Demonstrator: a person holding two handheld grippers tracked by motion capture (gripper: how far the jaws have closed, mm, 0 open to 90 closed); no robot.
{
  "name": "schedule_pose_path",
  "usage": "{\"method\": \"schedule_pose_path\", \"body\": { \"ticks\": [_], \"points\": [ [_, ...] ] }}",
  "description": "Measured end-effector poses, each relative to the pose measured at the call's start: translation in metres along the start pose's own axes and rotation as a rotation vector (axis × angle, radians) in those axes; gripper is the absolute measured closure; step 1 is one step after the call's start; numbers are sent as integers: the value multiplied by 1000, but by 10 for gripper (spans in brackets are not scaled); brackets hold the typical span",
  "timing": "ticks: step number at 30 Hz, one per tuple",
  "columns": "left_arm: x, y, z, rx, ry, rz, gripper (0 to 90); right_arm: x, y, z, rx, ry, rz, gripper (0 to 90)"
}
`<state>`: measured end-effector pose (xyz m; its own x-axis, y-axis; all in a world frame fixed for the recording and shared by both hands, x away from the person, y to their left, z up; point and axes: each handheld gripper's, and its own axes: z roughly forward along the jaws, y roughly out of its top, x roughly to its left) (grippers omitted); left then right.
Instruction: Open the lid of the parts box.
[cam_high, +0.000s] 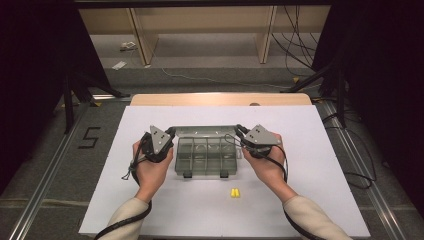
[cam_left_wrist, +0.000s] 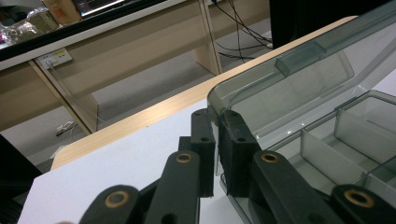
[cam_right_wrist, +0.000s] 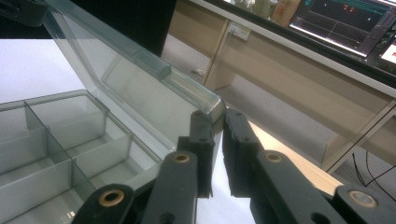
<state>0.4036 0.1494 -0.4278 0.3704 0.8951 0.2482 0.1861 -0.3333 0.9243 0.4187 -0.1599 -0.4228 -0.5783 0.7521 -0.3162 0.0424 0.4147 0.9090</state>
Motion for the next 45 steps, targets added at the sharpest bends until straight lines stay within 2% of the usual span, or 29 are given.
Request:
{"method": "schedule_pose_path", "body": {
  "ticks": [45],
  "points": [
    [6,5,17,-7,5,-26,832,-11,4,15,-11,-10,53,832]
  ]
}}
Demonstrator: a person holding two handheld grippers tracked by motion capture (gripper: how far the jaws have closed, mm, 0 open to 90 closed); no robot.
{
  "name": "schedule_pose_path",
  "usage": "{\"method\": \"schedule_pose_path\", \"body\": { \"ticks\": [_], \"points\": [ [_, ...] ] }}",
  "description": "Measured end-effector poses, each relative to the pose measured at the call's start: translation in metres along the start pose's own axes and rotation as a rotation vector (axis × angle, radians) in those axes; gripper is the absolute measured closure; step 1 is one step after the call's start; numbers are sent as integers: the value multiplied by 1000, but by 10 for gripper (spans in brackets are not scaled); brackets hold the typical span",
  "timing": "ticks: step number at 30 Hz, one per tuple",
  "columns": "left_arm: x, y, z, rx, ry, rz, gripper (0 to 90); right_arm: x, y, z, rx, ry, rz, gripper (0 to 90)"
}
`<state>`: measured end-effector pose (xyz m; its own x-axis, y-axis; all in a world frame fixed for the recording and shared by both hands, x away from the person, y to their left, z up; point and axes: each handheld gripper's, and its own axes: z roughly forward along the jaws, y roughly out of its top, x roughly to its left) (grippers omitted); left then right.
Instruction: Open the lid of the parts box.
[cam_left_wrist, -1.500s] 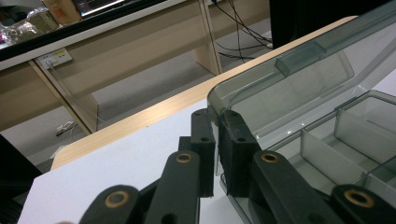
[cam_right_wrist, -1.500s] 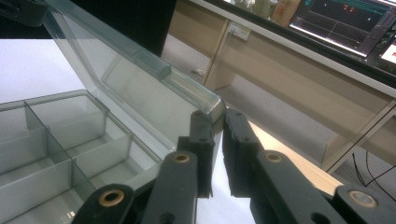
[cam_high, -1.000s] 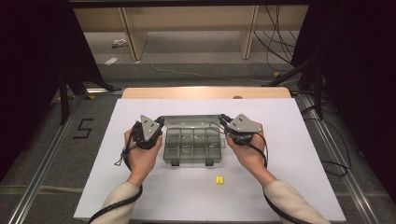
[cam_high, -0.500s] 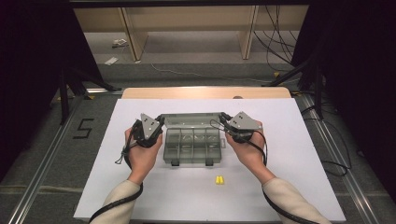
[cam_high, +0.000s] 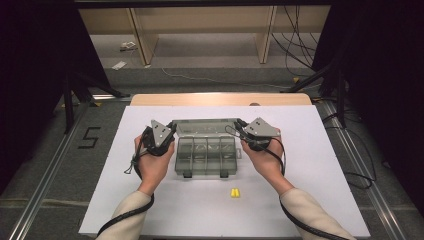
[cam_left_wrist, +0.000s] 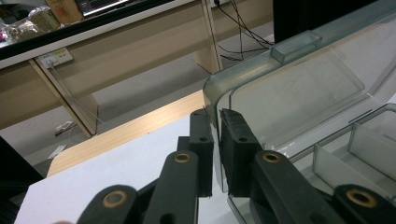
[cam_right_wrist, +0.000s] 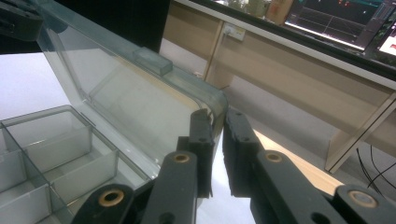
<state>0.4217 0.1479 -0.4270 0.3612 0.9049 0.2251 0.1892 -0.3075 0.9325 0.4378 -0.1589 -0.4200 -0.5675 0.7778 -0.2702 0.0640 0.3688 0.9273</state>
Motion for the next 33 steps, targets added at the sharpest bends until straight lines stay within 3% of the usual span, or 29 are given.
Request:
{"method": "schedule_pose_path", "body": {
  "ticks": [19,33],
  "points": [
    [2,0,7,1,1,-10,832,-3,1,7,-2,-10,21,830],
    [3,-1,10,-7,4,-47,840,-5,1,11,-1,-17,29,829]
  ]
}}
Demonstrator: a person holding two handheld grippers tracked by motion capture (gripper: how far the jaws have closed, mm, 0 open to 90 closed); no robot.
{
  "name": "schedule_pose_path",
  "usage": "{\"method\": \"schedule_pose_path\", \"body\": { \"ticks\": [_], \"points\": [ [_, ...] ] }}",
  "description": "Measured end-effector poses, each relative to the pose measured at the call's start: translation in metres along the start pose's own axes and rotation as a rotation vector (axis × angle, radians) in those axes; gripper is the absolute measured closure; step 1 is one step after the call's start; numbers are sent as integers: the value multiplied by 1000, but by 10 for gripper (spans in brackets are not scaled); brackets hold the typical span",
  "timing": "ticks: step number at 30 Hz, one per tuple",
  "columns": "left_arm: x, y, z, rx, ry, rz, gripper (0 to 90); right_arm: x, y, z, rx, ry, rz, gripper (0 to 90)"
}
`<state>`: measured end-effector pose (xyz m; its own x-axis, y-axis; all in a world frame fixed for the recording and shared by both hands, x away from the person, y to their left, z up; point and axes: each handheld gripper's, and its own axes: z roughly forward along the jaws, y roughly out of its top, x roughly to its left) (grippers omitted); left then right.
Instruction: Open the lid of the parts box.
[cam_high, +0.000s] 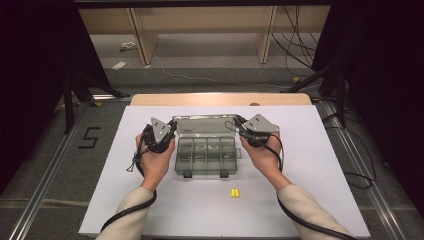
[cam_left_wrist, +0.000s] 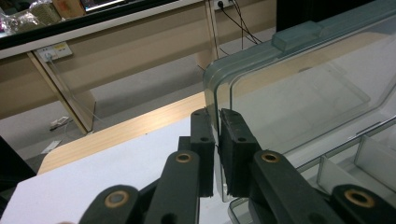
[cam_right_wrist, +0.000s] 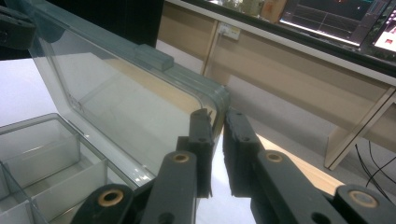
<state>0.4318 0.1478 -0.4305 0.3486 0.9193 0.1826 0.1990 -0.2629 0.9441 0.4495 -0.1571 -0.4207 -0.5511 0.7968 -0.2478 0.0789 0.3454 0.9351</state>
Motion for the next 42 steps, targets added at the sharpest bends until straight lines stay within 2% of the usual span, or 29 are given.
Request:
{"method": "schedule_pose_path", "body": {
  "ticks": [16,42],
  "points": [
    [0,0,4,0,10,-51,847,-1,0,4,0,-4,11,828],
    [3,-1,11,16,2,-72,849,-3,-3,10,6,-9,26,825]
  ]
}}
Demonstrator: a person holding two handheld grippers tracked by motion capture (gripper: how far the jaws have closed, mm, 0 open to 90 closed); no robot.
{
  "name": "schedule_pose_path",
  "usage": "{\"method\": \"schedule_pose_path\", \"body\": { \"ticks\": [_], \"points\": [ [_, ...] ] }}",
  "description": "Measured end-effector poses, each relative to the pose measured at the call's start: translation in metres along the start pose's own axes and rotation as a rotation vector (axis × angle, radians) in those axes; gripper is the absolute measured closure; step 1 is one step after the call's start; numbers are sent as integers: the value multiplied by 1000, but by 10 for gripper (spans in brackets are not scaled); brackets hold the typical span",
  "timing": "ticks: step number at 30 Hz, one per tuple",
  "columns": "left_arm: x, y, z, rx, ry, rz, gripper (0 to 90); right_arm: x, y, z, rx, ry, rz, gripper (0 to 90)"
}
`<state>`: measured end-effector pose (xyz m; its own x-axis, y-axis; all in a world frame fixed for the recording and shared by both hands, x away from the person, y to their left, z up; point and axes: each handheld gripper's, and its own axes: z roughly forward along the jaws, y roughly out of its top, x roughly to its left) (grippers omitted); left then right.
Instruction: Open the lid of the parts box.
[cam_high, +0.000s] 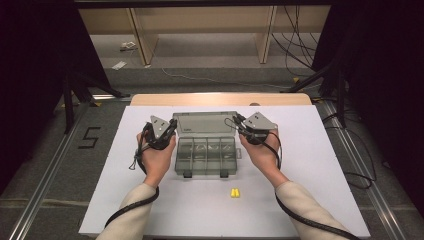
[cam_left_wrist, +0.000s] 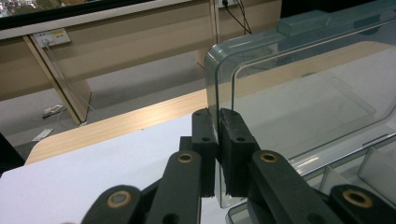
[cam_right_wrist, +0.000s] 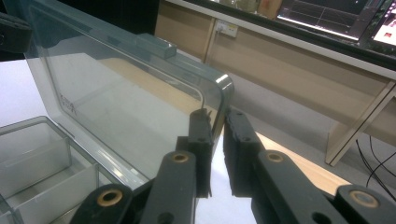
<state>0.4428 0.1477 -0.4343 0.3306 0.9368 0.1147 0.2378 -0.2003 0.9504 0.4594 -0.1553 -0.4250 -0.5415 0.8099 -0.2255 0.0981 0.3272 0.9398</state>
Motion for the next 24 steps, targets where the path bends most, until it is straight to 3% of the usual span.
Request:
{"method": "schedule_pose_path", "body": {
  "ticks": [24],
  "points": [
    [2,-3,9,12,-7,-14,849,0,-8,8,37,4,12,823]
  ]
}}
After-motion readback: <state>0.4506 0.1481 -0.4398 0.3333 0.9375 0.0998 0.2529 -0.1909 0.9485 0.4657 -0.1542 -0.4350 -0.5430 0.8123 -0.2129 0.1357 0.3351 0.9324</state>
